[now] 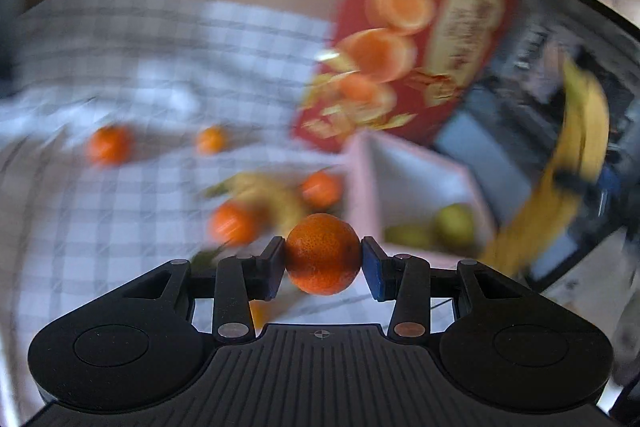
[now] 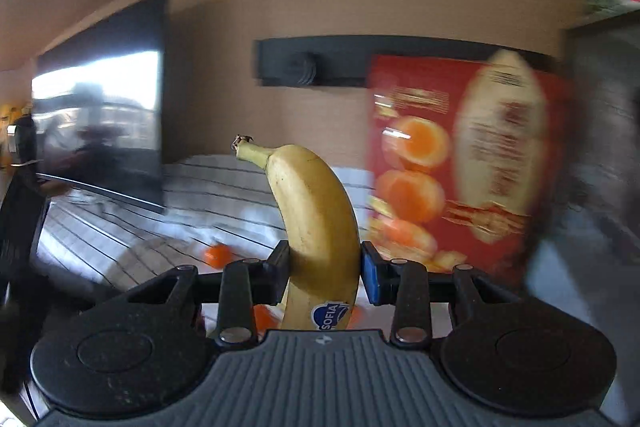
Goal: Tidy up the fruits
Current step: 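Carry the mandarin into the pink box and open the left gripper while the right gripper lifts the banana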
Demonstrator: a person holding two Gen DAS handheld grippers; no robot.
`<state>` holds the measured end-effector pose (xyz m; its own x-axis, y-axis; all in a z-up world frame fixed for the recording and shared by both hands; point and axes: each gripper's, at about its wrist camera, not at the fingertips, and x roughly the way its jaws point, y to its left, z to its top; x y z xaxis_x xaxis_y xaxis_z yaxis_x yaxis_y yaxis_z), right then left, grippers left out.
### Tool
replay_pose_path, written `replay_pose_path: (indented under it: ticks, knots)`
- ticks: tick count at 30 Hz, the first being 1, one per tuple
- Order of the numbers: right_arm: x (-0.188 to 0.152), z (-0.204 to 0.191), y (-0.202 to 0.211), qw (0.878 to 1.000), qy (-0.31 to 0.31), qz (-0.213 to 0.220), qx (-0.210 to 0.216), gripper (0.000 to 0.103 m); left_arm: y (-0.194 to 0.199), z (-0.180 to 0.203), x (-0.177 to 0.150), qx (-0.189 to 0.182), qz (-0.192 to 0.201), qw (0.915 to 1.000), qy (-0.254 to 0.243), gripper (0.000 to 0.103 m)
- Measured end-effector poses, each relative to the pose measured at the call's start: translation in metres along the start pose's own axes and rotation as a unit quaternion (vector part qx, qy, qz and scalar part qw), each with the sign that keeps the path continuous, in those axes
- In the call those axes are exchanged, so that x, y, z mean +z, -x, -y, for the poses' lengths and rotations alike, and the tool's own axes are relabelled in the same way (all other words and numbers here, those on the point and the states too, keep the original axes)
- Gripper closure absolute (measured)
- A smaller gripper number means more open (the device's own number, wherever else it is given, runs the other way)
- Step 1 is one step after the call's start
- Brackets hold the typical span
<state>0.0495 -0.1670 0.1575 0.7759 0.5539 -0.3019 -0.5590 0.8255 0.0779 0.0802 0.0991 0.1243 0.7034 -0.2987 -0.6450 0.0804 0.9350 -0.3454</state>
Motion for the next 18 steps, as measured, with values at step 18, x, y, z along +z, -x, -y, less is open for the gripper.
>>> replay_pose_path:
  ticks: [18]
  knots:
    - [-0.063,0.080,0.078,0.981,-0.085,-0.059,-0.162,0.067,-0.134,0.069,0.059,-0.059,-0.042,0.9971,-0.024,0.058]
